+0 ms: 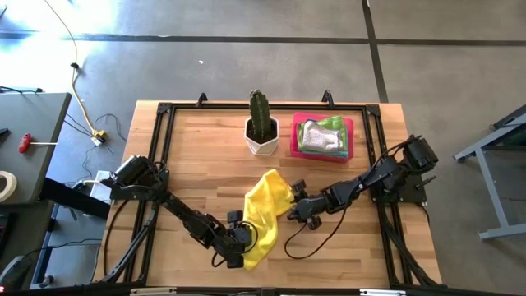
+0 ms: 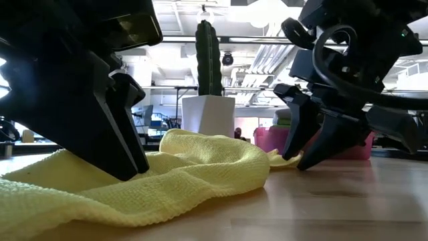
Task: Fold microfiber towels
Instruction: Fold the yellow towel
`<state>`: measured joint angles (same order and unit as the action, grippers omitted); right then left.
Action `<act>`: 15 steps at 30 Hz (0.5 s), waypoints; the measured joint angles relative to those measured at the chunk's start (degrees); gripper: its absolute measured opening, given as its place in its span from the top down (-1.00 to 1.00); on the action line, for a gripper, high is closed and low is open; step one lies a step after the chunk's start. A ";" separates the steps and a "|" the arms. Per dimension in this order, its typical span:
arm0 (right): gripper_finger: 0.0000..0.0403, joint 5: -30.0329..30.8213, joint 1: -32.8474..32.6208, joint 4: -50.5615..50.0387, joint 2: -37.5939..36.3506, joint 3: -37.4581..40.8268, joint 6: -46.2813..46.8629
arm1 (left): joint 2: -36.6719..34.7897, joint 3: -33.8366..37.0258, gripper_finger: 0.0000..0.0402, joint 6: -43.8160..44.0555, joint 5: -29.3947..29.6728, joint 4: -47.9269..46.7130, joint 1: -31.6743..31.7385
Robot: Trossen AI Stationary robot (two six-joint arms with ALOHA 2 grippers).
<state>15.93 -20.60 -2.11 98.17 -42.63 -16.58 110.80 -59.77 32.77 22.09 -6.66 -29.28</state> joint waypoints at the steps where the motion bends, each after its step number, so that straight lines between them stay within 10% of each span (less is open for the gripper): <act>1: 0.37 0.73 -0.04 -0.02 0.02 0.02 0.00 | 0.00 0.00 0.37 0.00 0.00 0.00 0.00; 15: 0.40 1.86 3.95 0.00 0.09 0.04 -1.71 | 0.00 -0.01 0.37 0.01 -0.02 0.02 -0.02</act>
<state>17.79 -16.65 -2.11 98.26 -42.59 -18.29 110.80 -59.78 32.79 22.06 -6.63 -29.30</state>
